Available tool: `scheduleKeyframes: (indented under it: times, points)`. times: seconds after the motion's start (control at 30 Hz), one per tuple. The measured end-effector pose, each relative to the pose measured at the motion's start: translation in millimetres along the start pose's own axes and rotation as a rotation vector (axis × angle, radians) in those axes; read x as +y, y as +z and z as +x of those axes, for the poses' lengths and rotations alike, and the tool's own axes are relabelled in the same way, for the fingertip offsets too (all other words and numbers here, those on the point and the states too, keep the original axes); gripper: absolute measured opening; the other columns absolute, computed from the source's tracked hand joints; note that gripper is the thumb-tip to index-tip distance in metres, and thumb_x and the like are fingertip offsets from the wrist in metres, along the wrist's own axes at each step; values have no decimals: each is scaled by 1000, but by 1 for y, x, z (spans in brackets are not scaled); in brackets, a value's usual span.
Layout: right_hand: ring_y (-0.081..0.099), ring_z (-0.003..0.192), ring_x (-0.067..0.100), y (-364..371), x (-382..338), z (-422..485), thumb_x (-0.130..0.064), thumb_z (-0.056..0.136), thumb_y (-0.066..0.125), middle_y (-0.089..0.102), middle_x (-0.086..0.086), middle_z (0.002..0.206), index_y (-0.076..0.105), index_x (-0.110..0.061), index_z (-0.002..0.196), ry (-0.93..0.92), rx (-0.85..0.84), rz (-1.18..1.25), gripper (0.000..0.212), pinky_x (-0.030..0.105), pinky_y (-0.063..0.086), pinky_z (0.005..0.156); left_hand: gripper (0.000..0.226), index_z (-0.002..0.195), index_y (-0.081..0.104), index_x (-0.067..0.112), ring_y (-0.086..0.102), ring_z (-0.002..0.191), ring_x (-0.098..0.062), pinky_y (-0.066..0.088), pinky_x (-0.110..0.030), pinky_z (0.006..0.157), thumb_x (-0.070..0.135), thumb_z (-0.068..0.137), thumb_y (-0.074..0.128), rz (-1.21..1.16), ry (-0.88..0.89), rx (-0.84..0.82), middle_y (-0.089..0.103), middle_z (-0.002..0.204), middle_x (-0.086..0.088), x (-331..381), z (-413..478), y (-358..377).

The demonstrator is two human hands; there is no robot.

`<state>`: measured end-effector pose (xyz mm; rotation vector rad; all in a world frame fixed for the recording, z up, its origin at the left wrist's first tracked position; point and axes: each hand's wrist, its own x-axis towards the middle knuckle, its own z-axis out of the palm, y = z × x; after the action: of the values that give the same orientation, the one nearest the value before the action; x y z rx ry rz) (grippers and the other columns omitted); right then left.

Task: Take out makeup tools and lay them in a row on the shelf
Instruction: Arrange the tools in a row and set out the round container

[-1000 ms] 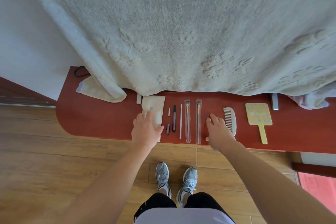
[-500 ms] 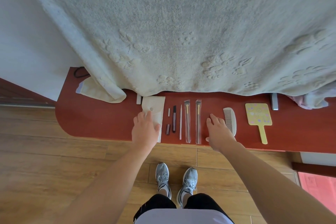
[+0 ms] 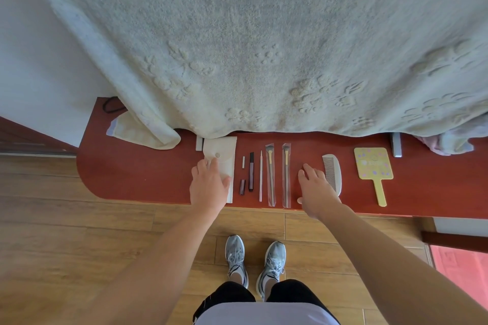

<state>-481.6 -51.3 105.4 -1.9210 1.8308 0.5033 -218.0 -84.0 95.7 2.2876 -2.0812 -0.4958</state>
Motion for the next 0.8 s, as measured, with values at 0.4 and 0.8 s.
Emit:
scheduleKeyframes:
  times: [0.4,0.8]
  points:
    - [12,146,33,0,-1,0,-34,93,61,8,11,161,14,-9,153,9,7,3,80,41,22,118,58,140,45,16,48,119,-26,57,-34,81,41,91,64,-12,-3,1,50,131,-10,-1,4,2]
    - [13,146,32,2,0,1,-35,93,61,9,11,161,15,-8,153,5,24,4,80,40,21,118,58,140,45,16,48,117,-26,57,-34,79,41,91,65,-10,-18,-13,50,130,-10,1,4,0]
